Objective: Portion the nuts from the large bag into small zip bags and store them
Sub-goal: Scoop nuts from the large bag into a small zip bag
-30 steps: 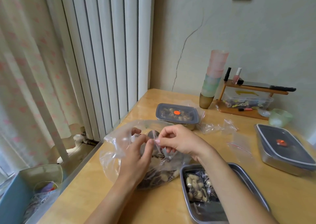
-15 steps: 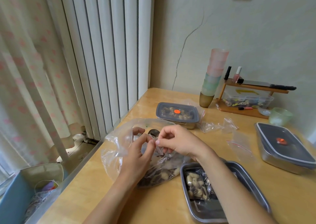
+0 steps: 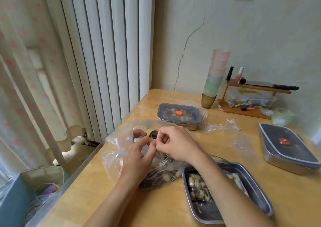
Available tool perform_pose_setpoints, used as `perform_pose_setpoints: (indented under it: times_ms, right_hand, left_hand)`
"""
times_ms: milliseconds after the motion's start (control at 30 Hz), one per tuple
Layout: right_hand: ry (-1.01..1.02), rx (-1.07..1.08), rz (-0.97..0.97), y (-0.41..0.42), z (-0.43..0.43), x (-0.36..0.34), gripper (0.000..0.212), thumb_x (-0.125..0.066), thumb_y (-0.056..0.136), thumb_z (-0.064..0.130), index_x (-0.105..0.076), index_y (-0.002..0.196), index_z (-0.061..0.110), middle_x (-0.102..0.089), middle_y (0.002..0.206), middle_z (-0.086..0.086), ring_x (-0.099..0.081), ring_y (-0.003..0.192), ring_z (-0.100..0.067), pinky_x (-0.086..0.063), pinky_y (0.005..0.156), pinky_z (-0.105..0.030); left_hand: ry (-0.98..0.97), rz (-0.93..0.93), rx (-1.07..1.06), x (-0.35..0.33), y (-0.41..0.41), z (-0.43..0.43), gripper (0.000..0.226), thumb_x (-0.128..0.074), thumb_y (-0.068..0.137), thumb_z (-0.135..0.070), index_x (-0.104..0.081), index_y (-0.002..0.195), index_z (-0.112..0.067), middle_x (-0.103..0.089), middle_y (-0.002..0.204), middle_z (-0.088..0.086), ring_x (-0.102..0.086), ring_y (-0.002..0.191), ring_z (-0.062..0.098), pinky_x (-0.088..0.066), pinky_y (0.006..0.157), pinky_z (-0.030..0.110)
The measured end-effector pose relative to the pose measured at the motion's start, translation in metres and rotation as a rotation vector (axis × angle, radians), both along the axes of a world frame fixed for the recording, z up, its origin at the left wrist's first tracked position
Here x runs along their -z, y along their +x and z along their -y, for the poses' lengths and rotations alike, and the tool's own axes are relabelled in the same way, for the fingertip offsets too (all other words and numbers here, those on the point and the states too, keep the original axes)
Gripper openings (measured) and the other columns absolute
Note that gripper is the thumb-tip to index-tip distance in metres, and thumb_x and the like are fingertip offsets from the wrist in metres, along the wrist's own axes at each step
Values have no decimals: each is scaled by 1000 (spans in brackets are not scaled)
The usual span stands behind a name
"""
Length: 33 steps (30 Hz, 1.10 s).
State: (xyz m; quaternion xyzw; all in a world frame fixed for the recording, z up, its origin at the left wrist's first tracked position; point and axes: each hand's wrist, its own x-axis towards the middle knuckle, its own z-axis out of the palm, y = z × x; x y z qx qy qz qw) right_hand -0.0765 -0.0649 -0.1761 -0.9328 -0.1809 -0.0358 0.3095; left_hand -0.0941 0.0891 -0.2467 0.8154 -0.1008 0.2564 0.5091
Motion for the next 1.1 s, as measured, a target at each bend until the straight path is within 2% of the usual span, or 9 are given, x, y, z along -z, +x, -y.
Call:
perform_pose_setpoints:
  times_ms: [133,300,433,533,633,733,900,1000,1100]
  right_hand:
    - [-97,-4,72,0,-2,2,10,-66,87,21,-63,77,23,-67,75,6,-63,71,-14,-58,67,-39]
    - [-174,39,130,1,0,0,9,-62,85,13,-56,81,20,-62,81,4,-59,75,-18,-56,69,-42]
    - [-129,-94,90,1,3,-2,18,-57,92,9,-48,94,25,-60,81,5,-50,65,-10,-50,65,-35]
    - [-208,-180,110,0,2,-3,22,-53,94,7,-56,87,28,-53,86,10,-49,76,-9,-49,67,-34]
    - [-283,-187,85,-4,-2,-3,22,-52,98,16,-62,83,29,-43,100,13,-52,87,-14,-53,74,-46]
    - [-330,-216,86,-9,-5,-6,18,-50,92,19,-54,75,23,-36,101,11,-49,75,-12,-53,68,-52]
    - [-404,-171,2,-7,-4,-2,28,-58,97,45,-69,108,22,-46,108,10,-54,89,-11,-53,81,-42]
    - [-202,-122,-3,0,-1,3,24,-63,99,44,-74,94,23,-52,102,11,-51,91,-4,-48,82,-30]
    - [-32,-65,11,3,2,3,22,-67,98,43,-78,89,26,-51,102,11,-50,87,1,-34,73,-13]
  left_hand:
    - [-34,-27,-9,0,1,-1,22,-62,86,-25,-59,66,-17,-48,103,-6,-51,105,15,-41,77,15]
    - [-21,-9,-9,-2,-6,2,27,-70,84,-6,-55,63,-5,-49,94,-1,-50,98,13,-38,81,12]
    - [36,-107,-49,2,0,-3,33,-50,86,-44,-55,72,-14,-50,85,-4,-47,79,14,-43,72,27]
    - [-34,-203,-38,-2,-5,-4,41,-45,86,-54,-60,82,-16,-49,76,-11,-51,71,0,-43,67,15]
    - [-93,-251,-16,-5,-7,-2,37,-57,89,-46,-62,84,-10,-52,73,-11,-54,69,-15,-42,63,6]
    - [-208,-260,-76,-2,-3,-2,27,-62,93,-19,-58,75,1,-52,71,-7,-54,68,-3,-42,63,14]
    - [-415,-386,14,-8,-4,-3,27,-55,102,-23,-54,89,0,-53,89,2,-49,84,13,-41,67,22]
    - [-321,-232,15,-6,-8,-6,29,-51,88,-43,-56,92,-15,-57,92,-10,-53,77,6,-44,67,21]
    - [-139,-127,142,-8,-15,0,37,-64,87,-24,-48,120,-21,-55,108,-15,-58,96,-7,-47,79,13]
